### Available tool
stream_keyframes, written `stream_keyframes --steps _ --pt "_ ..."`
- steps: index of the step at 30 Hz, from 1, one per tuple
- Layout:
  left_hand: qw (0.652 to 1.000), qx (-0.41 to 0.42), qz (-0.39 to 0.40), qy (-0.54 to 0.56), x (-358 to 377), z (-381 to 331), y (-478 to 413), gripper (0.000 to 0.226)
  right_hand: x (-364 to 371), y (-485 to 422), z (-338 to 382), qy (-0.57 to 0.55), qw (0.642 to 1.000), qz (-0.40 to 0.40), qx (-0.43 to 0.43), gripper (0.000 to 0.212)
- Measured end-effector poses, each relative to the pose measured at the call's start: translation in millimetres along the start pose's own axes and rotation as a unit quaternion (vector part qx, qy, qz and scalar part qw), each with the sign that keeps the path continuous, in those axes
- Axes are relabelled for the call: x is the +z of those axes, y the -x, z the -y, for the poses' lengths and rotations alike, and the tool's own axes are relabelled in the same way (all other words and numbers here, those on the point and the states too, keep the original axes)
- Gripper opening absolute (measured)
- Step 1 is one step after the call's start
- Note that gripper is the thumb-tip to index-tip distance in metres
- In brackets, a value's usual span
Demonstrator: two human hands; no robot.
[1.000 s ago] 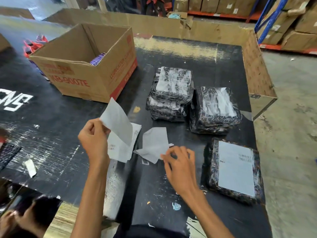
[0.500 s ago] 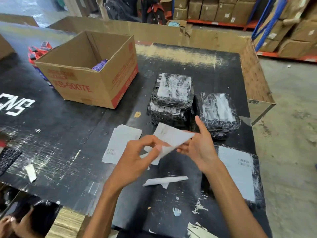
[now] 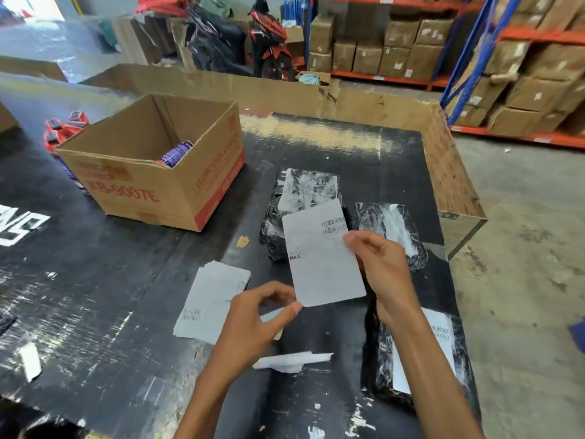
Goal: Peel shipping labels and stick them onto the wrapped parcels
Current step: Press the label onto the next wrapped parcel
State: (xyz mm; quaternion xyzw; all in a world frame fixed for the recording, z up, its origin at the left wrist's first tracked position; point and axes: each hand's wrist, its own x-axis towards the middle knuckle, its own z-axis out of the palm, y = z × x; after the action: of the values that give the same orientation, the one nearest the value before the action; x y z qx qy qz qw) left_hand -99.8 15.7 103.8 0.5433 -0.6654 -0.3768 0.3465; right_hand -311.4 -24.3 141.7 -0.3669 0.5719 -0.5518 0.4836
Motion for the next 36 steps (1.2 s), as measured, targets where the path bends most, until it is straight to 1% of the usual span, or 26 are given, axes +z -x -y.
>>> stream_keyframes --steps 4,9,10,12,13,14,15,16,18,20,22,25,28,30,32,34,36 --pt "0.998 0.011 0.007 0.067 -5.2 -10.1 -15.2 0.012 10.0 -13.7 -0.8 0.033 0.995 -0.067 -0.060 0.012" --pt "0.989 -0.008 0.031 0.146 -19.5 -29.8 -42.4 0.014 23.9 -39.6 12.3 0.058 0.987 -0.100 -0.113 0.015" --pt "0.984 -0.019 0.025 0.178 -21.7 -37.2 -50.5 0.013 27.2 -46.6 15.1 0.066 0.984 -0.106 -0.127 0.013" --pt "0.975 -0.042 -0.006 0.217 -23.1 -46.5 -70.1 0.030 32.5 -62.2 18.0 0.076 0.980 -0.116 -0.141 0.006" --pt "0.974 -0.048 -0.029 0.220 -22.5 -48.9 -82.2 0.035 34.8 -71.2 20.0 0.085 0.979 -0.119 -0.143 0.004" --pt "0.975 -0.046 -0.059 0.211 -20.4 -48.8 -93.3 0.035 36.9 -79.6 20.7 0.104 0.977 -0.119 -0.143 0.006" --pt "0.977 -0.040 -0.093 0.188 -17.0 -45.7 -105.3 0.031 38.7 -88.6 21.0 0.131 0.973 -0.121 -0.143 0.008" --pt "0.981 -0.032 -0.129 0.140 -13.0 -41.2 -117.7 0.027 40.1 -97.3 20.9 0.168 0.967 -0.123 -0.147 0.010" --pt "0.981 -0.013 -0.191 -0.007 -4.2 -29.6 -143.0 0.023 43.4 -111.5 20.3 0.239 0.950 -0.129 -0.157 0.017" --pt "0.967 -0.003 -0.222 -0.127 2.3 -21.2 -163.2 0.023 46.1 -123.8 17.1 0.284 0.939 -0.135 -0.142 0.021" --pt "0.949 0.001 -0.238 -0.206 7.7 -12.9 -175.9 0.021 46.9 -134.9 10.4 0.307 0.935 -0.131 -0.116 0.024" --pt "0.931 0.012 -0.250 -0.266 13.8 -5.0 -182.3 0.019 48.2 -148.4 0.2 0.350 0.926 -0.110 -0.089 0.028" --pt "0.921 0.006 -0.242 -0.306 14.3 -1.9 -184.3 0.019 50.8 -154.6 -8.1 0.404 0.906 -0.105 -0.073 0.028" --pt "0.915 0.000 -0.233 -0.329 13.3 -1.4 -185.1 0.020 52.9 -152.5 -12.6 0.425 0.894 -0.121 -0.074 0.029" --pt "0.918 -0.019 -0.203 -0.340 12.4 -3.3 -185.2 0.022 56.4 -148.1 -15.7 0.456 0.871 -0.152 -0.102 0.033" --pt "0.917 -0.040 -0.174 -0.356 9.8 -6.5 -186.3 0.025 60.4 -144.4 -16.1 0.492 0.842 -0.181 -0.125 0.045" --pt "0.910 -0.061 -0.166 -0.375 6.3 -9.2 -187.0 0.027 62.6 -143.6 -13.5 0.507 0.830 -0.191 -0.131 0.060"
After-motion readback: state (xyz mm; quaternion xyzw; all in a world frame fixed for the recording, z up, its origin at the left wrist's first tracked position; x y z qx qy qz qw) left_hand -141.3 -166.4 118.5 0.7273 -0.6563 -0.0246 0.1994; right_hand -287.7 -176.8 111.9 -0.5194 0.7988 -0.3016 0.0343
